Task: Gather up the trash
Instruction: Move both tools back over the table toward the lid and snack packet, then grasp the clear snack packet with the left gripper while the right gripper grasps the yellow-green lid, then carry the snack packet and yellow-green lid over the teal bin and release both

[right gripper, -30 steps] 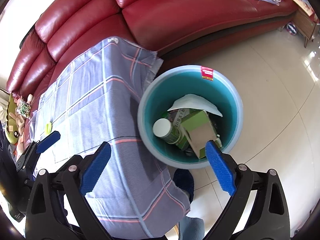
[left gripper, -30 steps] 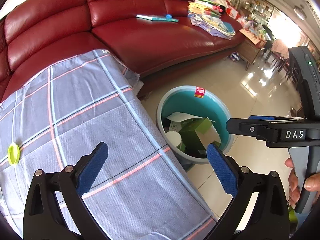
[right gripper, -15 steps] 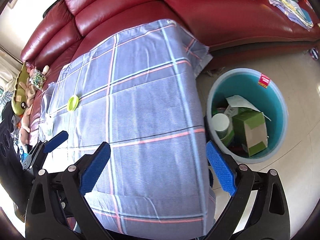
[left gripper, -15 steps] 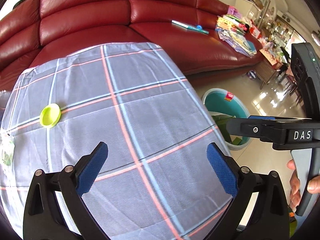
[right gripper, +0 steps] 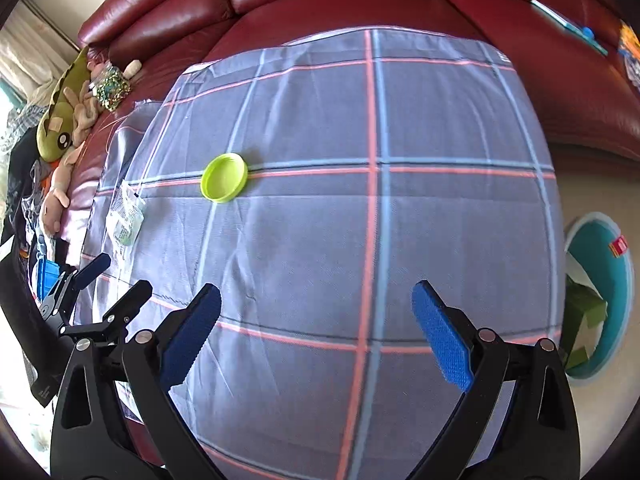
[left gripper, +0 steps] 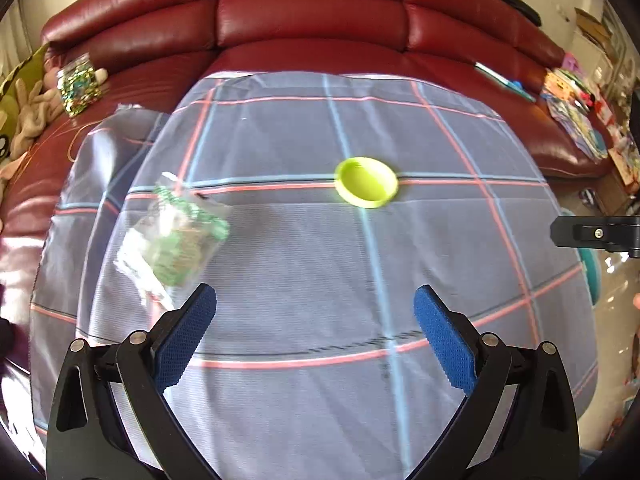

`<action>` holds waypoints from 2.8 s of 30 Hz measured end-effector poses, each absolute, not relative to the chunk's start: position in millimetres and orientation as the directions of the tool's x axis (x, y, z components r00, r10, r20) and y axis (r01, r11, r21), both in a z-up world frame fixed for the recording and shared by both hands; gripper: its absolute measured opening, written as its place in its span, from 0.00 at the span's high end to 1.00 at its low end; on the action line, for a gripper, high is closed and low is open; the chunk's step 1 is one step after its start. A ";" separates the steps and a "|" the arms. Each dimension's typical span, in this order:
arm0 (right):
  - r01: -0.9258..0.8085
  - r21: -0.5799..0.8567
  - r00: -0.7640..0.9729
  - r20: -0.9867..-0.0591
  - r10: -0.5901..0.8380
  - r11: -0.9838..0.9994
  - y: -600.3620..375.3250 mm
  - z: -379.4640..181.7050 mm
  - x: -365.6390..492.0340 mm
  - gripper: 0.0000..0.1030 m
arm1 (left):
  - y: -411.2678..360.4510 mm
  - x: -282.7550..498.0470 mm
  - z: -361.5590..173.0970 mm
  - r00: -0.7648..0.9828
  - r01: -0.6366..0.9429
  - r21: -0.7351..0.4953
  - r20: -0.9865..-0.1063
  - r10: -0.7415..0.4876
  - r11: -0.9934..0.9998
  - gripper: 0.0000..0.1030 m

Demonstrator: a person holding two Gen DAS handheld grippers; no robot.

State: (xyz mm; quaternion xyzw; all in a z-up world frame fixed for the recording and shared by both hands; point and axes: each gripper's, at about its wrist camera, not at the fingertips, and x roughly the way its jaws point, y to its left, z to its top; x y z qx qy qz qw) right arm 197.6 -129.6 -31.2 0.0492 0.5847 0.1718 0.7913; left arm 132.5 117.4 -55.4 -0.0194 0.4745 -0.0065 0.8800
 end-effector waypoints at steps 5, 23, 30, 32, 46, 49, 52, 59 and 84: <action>-0.286 0.267 0.223 -0.916 0.334 0.920 -74.9 -46.4 224.5 0.11 | 178.7 144.0 -70.3 0.513 -0.104 -0.042 -0.858 0.018 0.994 0.04; -0.409 0.086 0.270 -0.940 0.211 0.908 11.2 -87.3 261.3 0.52 | 203.8 176.9 -94.0 0.487 -0.069 -0.043 -0.873 -0.004 0.997 0.04; -0.407 0.110 0.263 -0.936 0.232 0.907 0.5 -82.3 252.7 0.52 | 200.9 181.1 -94.4 0.497 -0.038 -0.005 -0.868 0.015 0.999 0.04; -0.398 0.127 0.255 -0.936 0.243 0.908 -4.2 -82.2 250.8 0.52 | 198.9 182.6 -94.7 0.502 -0.018 -0.002 -0.865 0.007 1.000 0.08; -0.357 0.208 0.258 -0.915 0.310 0.911 -41.4 -67.6 237.4 0.52 | 173.2 173.4 -84.0 0.504 0.020 -0.070 -0.861 -0.070 0.997 0.56; -0.343 0.235 0.260 -0.907 0.332 0.909 -50.5 -64.1 234.8 0.52 | 163.8 169.3 -78.1 0.510 0.025 -0.070 -0.857 -0.073 0.997 0.58; -0.325 0.266 0.260 -0.898 0.356 0.907 -63.8 -59.4 229.1 0.52 | 150.2 166.0 -71.2 0.516 0.035 -0.070 -0.853 -0.078 0.997 0.58; -0.274 0.288 0.315 -0.875 0.368 0.918 -117.9 -36.6 211.6 0.52 | 104.1 163.6 -51.7 0.533 0.083 -0.081 -0.838 -0.113 0.993 0.58; 0.107 0.348 0.545 -0.804 0.238 0.931 -444.5 -3.4 116.2 0.52 | -196.8 156.6 -24.5 0.447 0.492 -0.098 -0.825 -0.347 0.865 0.58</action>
